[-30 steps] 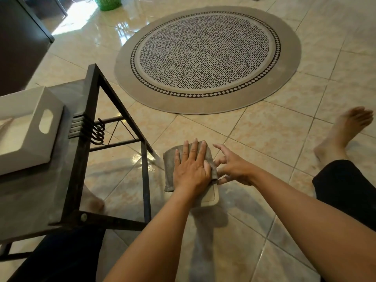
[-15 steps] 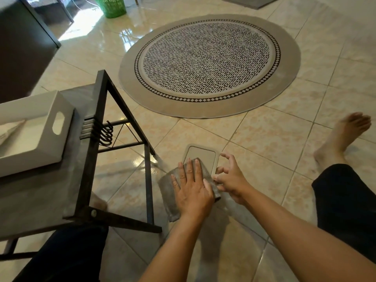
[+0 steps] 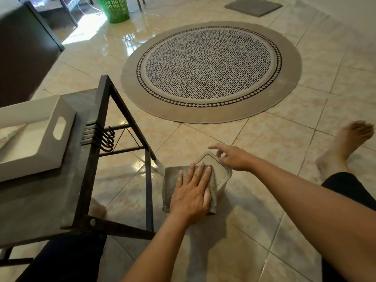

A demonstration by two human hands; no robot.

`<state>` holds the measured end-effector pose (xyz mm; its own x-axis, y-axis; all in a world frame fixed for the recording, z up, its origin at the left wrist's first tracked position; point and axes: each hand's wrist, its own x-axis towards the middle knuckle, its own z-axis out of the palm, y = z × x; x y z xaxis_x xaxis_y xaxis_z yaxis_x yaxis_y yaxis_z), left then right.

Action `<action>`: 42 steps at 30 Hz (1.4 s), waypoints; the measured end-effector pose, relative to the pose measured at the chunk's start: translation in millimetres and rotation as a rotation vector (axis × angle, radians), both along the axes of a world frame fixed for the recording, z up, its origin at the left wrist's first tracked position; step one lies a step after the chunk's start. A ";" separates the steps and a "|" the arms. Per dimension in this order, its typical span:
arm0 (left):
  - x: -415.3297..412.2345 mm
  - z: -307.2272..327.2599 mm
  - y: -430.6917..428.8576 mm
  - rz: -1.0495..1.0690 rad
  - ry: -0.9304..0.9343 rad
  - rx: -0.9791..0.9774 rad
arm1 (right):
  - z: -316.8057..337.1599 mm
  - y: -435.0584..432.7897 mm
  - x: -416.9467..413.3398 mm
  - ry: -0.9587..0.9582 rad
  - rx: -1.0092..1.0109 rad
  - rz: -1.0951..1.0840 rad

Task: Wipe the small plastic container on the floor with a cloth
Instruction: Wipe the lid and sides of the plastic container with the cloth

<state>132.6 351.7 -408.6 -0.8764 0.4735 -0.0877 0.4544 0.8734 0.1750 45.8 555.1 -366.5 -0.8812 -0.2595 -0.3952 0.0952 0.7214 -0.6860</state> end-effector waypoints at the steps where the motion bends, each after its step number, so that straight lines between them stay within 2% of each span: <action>1: -1.2 -1.1 -2.3 -0.011 0.002 -0.003 | 1.9 0.6 -3.8 -0.030 0.009 0.039; 4: -3.8 -2.8 -8.9 -0.049 0.019 -0.022 | 6.1 5.1 -5.4 -0.099 -0.008 0.092; 8: -2.1 0.1 -4.9 -0.018 0.007 -0.025 | 7.9 13.7 8.7 -0.177 -0.129 0.009; 14: 9.8 10.8 31.6 0.208 -0.058 0.022 | 5.3 12.6 37.2 -0.130 -0.202 -0.102; 19: 9.5 16.2 28.4 0.195 -0.056 0.069 | 1.3 16.0 52.0 -0.136 -0.229 -0.152; 27: 11.5 5.3 36.8 0.164 -0.032 0.006 | -7.4 11.1 62.2 -0.173 -0.321 -0.152; 31: 6.5 3.7 38.3 0.268 -0.036 0.016 | -9.3 9.7 60.5 -0.157 -0.320 -0.167; 35: 11.1 -0.2 34.6 0.098 -0.012 0.045 | -7.6 9.3 61.5 -0.189 -0.347 -0.166; 39: 1.6 0.7 26.8 0.197 -0.020 0.034 | -6.3 7.5 61.9 -0.197 -0.352 -0.189; 42: 4.1 1.4 30.0 0.047 -0.005 0.020 | -3.8 5.9 63.1 -0.220 -0.362 -0.198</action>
<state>136.7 381.8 -407.2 -0.8972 0.4337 -0.0832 0.4121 0.8900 0.1953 109.0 561.0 -370.3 -0.8329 -0.2508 -0.4934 0.3783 0.3926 -0.8383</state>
